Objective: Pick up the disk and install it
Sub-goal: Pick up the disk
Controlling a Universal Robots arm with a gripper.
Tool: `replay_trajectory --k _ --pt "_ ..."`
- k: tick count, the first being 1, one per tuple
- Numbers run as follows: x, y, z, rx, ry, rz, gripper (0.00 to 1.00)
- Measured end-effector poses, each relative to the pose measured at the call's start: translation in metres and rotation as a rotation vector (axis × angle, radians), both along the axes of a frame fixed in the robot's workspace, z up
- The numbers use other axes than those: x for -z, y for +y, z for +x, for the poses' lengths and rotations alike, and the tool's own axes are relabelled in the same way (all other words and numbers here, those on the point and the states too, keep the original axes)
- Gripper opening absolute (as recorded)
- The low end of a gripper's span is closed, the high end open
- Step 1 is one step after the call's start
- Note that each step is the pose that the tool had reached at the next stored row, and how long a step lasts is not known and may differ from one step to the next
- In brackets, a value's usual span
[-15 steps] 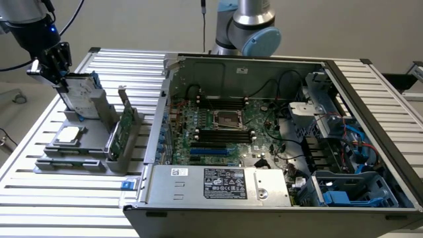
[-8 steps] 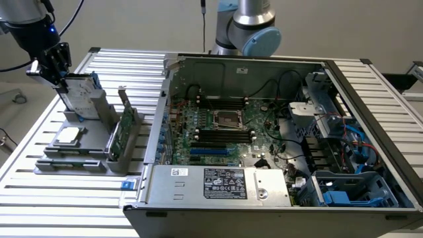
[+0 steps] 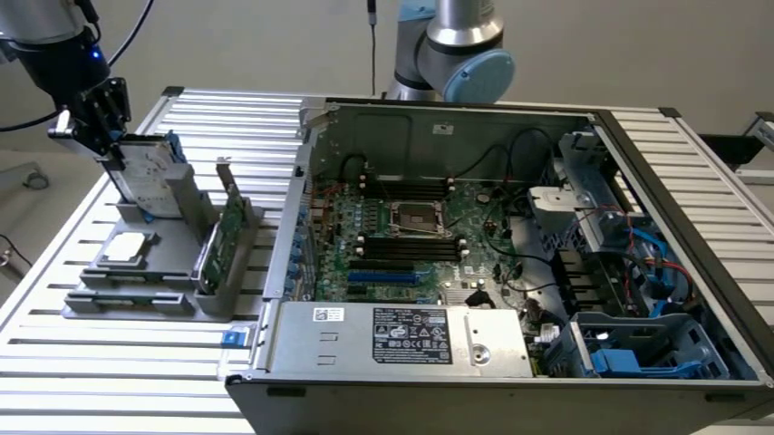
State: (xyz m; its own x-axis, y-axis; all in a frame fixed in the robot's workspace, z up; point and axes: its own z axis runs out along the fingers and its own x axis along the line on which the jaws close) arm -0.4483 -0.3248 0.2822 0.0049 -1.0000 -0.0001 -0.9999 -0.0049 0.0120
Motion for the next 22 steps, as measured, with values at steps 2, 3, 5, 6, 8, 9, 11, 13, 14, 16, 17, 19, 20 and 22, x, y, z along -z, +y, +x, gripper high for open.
replay_trajectory --k 2,3,5,6,8,9,11,13,14,16,17,19,20,22 --pt "0.0 0.0 0.0 0.0 0.0 0.0 0.33" --pt "0.0 0.0 0.0 0.0 0.0 0.0 0.33" --pt "0.0 0.0 0.0 0.0 0.0 0.0 0.33" --pt "0.0 0.0 0.0 0.0 0.0001 0.0 0.33" --pt "0.0 0.0 0.0 0.0 0.0001 0.0 0.33" --pt "0.0 0.0 0.0 0.0 0.0 0.0 0.33" --pt "0.0 0.0 0.0 0.0 0.0001 0.0 0.33" --pt "-0.0007 -0.0001 0.0 0.0 -0.0001 -0.0002 0.33" --pt "-0.0019 -0.0001 0.0 0.0 -0.0003 -0.0002 0.33" --pt "-0.0096 0.0 0.0 0.0 -0.0001 -0.0001 0.33" --pt "-0.0142 0.0 0.0 0.0 -0.0001 -0.0001 0.33" --pt "-0.0232 0.0003 0.0 0.0 0.0 -0.0001 0.33" --pt "-0.028 0.0004 0.0 0.0 0.0 -0.0002 0.33" --pt "-0.0371 0.0006 0.0 0.0 0.0 -0.0002 0.33"
